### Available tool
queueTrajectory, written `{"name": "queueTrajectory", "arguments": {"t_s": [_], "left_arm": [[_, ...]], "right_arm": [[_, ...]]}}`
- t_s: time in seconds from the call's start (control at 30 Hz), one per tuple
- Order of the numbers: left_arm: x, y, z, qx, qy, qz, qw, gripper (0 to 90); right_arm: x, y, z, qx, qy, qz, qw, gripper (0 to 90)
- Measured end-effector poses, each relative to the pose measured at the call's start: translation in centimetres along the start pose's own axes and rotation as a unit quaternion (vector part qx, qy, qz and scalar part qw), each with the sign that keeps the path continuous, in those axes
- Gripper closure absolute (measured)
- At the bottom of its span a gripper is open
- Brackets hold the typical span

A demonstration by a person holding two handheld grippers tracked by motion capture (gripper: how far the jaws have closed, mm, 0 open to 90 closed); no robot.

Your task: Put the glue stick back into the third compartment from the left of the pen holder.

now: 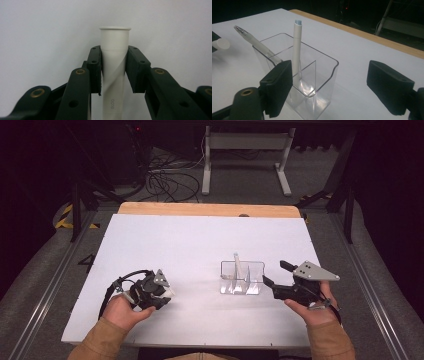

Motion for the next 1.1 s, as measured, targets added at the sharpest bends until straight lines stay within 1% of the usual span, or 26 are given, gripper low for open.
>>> {"name": "queueTrajectory", "arguments": {"t_s": [0.03,0.07,0.13,0.23,0.3,0.33,0.4,0.53,0.57,0.6,0.67,0.7,0.8,0.87,0.93,1.0,1.03,1.1], "left_arm": [[0.1,-0.2,-0.1,0.002,-0.004,-0.006,1.0,67.6],[0.2,-0.3,-0.1,0.002,0.001,-0.014,0.9999,67.7],[0.4,-0.7,-0.3,0.002,0.005,-0.024,0.9997,67.7],[0.6,-1.1,-0.5,0.009,0.006,-0.043,0.999,67.7],[0.8,-1.4,-0.6,0.007,0.006,-0.057,0.9983,67.7],[0.9,-1.6,-0.7,0.003,0.006,-0.064,0.9979,67.7],[1.2,-2.0,-0.8,0.007,0.007,-0.079,0.9968,67.7],[1.6,-3.0,-1.0,0.008,0.008,-0.108,0.994,67.7],[1.8,-3.2,-1.1,0.003,0.007,-0.121,0.9927,67.7],[1.9,-3.5,-1.2,0.001,0.009,-0.128,0.9917,67.7],[2.1,-4.0,-1.2,0.0,0.009,-0.146,0.9892,67.7],[2.2,-4.2,-1.2,-0.001,0.01,-0.151,0.9885,67.7],[2.4,-4.8,-1.2,-0.002,0.006,-0.177,0.9842,67.7],[2.4,-5.1,-1.2,-0.006,0.005,-0.191,0.9816,67.6],[2.4,-5.3,-1.2,-0.003,0.005,-0.2,0.9797,67.6],[2.5,-5.6,-1.2,-0.004,0.005,-0.212,0.9772,67.6],[2.6,-5.7,-1.2,-0.001,0.005,-0.218,0.9759,67.7],[2.7,-5.9,-1.3,-0.002,0.004,-0.227,0.9738,67.6]], "right_arm": [[0.0,0.0,0.0,0.0,0.0,0.0,1.0,21.7],[0.0,0.0,0.0,0.0,0.0,0.0,1.0,21.7],[0.0,0.0,0.0,0.0,0.0,0.0,1.0,21.7],[0.0,0.0,0.0,0.0,0.001,0.0,1.0,21.7],[0.0,0.0,0.0,0.001,0.001,0.0,1.0,21.7],[0.0,0.0,0.0,0.001,0.001,0.001,1.0,21.7],[0.0,0.0,0.0,0.001,0.001,0.001,1.0,21.7],[0.1,0.0,0.0,0.001,0.002,0.0,1.0,21.7],[0.1,0.0,0.0,0.0,0.002,0.0,1.0,21.7],[0.0,0.0,0.0,0.0,0.002,0.0,1.0,21.7],[0.0,0.0,0.0,0.0,0.002,0.0,1.0,21.7],[0.0,0.0,0.0,0.0,0.002,0.0,1.0,21.7],[0.0,0.0,0.0,0.001,0.001,0.001,1.0,21.7],[0.0,0.0,0.0,0.001,0.002,0.002,1.0,21.7],[0.0,0.0,0.0,0.001,0.002,0.002,1.0,21.7],[0.0,0.0,0.1,0.001,0.002,0.002,1.0,21.7],[0.0,0.0,0.0,0.001,0.001,0.001,1.0,21.7],[0.0,0.0,0.1,0.001,0.001,0.003,1.0,21.7]]}}
Point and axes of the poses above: each handheld gripper's, and its own axes: y roughly forward along the jaws, x roughly out of its top, z roughly to its left, the point moved 8 cm from there along y, roughly forward along the jaws, and after that the axes turned 11 degrees about -x, right-handed, at the moved point
